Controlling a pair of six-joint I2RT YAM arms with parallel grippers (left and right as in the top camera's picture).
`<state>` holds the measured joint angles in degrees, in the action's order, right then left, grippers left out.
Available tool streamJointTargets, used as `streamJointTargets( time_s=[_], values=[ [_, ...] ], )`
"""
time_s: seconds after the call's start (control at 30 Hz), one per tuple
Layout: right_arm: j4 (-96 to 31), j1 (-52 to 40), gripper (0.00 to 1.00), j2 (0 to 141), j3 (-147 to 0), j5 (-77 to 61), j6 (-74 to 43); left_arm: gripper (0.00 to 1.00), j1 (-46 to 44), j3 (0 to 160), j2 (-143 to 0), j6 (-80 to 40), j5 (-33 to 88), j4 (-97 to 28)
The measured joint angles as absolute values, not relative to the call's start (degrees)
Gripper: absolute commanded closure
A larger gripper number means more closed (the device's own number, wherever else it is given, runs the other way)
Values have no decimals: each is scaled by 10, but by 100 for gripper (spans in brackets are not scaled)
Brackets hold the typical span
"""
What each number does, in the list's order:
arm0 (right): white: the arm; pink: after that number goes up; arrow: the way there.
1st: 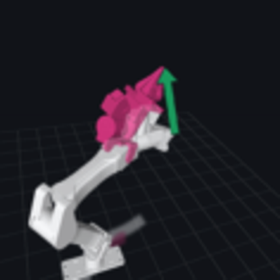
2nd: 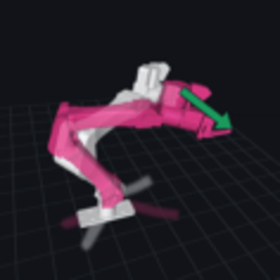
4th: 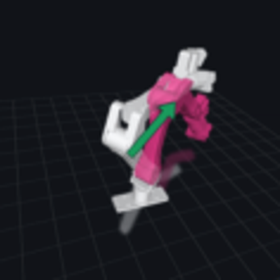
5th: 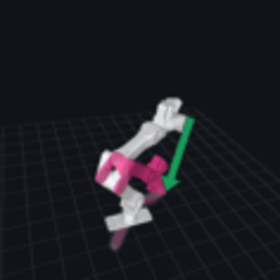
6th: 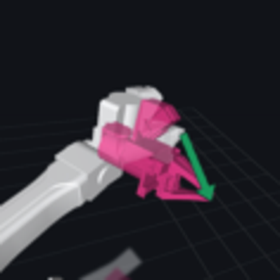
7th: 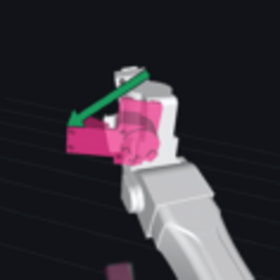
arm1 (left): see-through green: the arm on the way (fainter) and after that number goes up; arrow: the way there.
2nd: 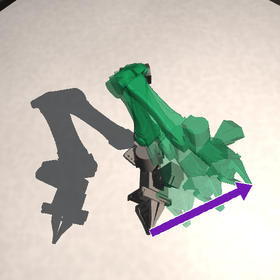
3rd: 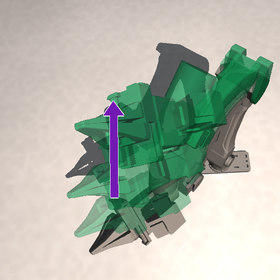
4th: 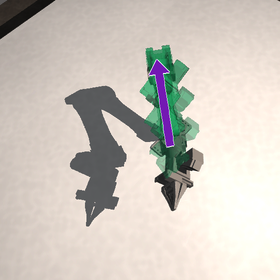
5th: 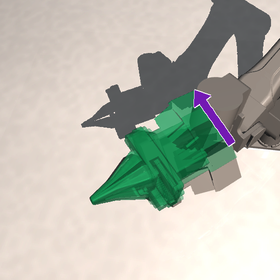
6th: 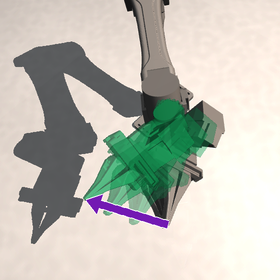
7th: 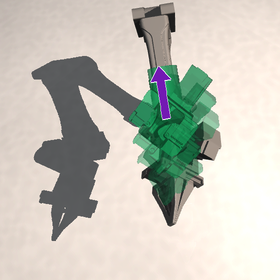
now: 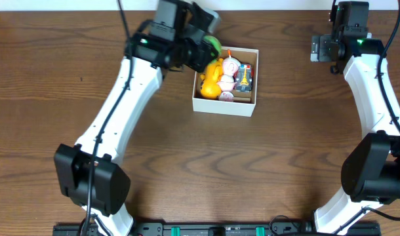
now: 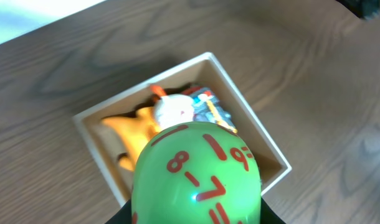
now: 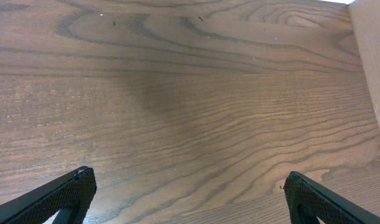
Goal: Pack container
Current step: 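Lower the green ball into the box with the left gripper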
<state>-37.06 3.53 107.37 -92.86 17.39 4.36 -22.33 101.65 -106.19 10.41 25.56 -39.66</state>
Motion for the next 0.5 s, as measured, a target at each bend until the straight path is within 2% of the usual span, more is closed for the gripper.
streamJointTargets(
  time_s=[0.5],
  values=[
    [-371,35,1,1074,-929,174,44,94,-254,1016,-1188,115,255,-418]
  ],
)
